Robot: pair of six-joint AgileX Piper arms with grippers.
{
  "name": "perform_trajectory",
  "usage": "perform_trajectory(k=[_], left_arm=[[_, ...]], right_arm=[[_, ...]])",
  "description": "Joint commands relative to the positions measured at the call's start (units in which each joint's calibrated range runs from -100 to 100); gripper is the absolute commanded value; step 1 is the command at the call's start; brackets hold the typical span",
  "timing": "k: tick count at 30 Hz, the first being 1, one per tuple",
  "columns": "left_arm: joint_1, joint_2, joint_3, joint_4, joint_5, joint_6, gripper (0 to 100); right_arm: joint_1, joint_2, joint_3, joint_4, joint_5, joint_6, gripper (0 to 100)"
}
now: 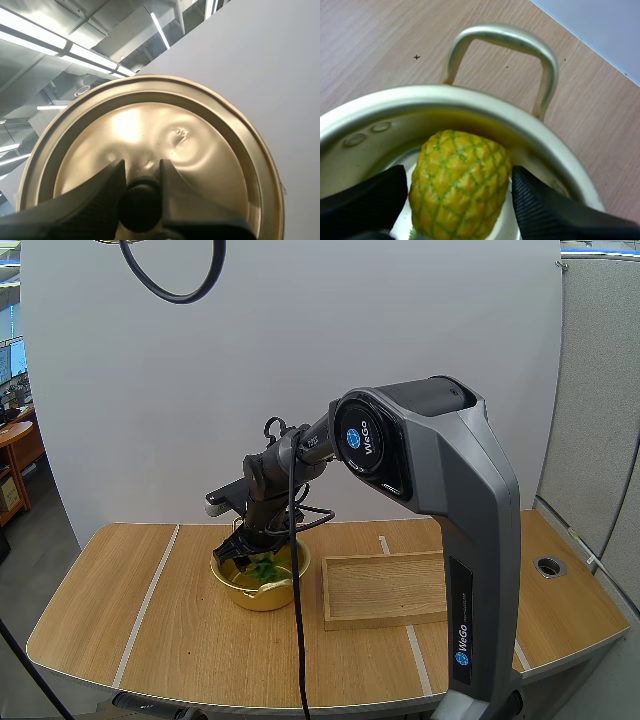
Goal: Open the pot, put the pineapple inside, and close it
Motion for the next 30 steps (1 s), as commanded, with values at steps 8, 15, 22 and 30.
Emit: perform_trajectory(k=[8, 15, 22, 30], left_arm=[[0.13, -0.27, -0.43, 0.62, -1.94, -0.55, 0], [0.13, -0.27, -0.43, 0.62, -1.94, -0.55, 0], [0.13, -0.27, -0.43, 0.62, -1.94, -0.55, 0], [0.13, -0.27, -0.43, 0.62, -1.94, -0.55, 0]], right_arm=[[-0.26, -6.1, -0.33, 1.42, 4.33, 0.51, 100], [-0.26, -19.36, -0.33, 1.42, 14.22, 0.51, 100], [-0.26, -33.59, -0.33, 1.42, 27.19, 0.51, 100], [-0.26, -49.3, 4.02, 1.42, 33.3, 0.89, 100]])
